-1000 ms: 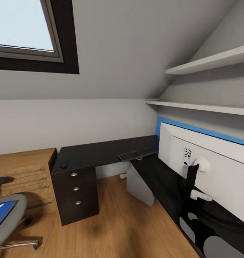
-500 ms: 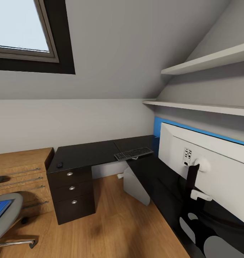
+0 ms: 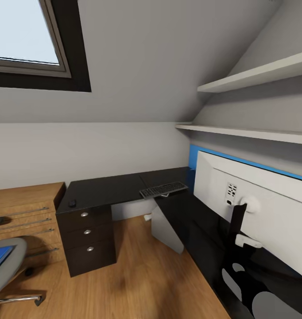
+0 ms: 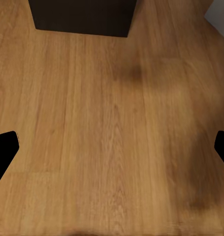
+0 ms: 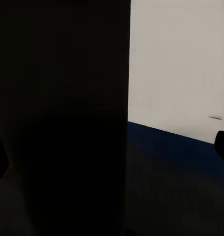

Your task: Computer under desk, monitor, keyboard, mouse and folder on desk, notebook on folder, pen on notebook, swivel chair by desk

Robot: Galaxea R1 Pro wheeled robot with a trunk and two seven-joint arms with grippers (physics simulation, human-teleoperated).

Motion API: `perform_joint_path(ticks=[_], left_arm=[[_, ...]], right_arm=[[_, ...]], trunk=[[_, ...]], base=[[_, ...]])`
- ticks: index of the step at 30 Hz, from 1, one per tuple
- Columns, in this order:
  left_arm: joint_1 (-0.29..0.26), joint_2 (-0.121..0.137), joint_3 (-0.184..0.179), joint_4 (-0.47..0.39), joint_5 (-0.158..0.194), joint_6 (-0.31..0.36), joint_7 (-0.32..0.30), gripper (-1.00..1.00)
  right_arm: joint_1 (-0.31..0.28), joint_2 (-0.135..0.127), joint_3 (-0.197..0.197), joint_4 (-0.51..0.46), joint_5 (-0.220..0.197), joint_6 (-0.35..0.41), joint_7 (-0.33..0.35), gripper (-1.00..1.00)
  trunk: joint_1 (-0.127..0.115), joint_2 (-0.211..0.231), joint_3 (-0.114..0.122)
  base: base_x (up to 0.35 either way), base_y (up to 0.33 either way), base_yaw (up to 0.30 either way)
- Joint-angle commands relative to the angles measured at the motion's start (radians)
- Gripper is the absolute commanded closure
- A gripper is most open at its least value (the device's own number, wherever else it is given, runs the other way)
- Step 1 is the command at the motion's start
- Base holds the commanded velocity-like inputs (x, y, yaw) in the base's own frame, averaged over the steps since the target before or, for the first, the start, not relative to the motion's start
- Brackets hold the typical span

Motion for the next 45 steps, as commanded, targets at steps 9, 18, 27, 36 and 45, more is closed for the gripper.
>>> perform_joint_path(ticks=[9, 18, 27, 36, 45], left_arm=[[0.0, 0.001, -0.008, -0.001, 0.003, -0.003, 0.008, -1.0], [0.0, 0.001, -0.008, -0.001, 0.003, -0.003, 0.008, -1.0], [0.0, 0.001, -0.008, -0.001, 0.003, -0.003, 0.008, -1.0], [0.0, 0.001, -0.008, -0.001, 0.004, -0.003, 0.009, -1.0], [0.0, 0.001, -0.004, -0.001, 0.005, -0.003, 0.009, -1.0]], right_arm=[[0.0, -0.001, 0.006, -0.001, -0.015, -0.01, -0.007, -1.0], [0.001, 0.001, 0.006, 0.0, 0.036, -0.011, -0.005, -1.0], [0.002, 0.002, 0.01, 0.0, 0.039, -0.012, -0.005, -1.0], [0.002, 0.003, 0.012, -0.001, 0.037, -0.012, -0.005, -1.0], [0.002, 0.03, 0.013, 0.0, 0.036, -0.012, -0.007, -1.0]], trunk=[[0.0, -0.001, -0.001], [0.0, -0.001, -0.001], [0.0, -0.001, -0.001], [0.0, -0.001, -0.001], [0.0, -0.001, -0.001]], base=[[-0.13, -0.001, 0.0], [-0.005, 0.0, 0.0], [-0.184, 0.0, 0.0], [-0.218, 0.0, 0.0], [-0.013, 0.0, 0.0]])
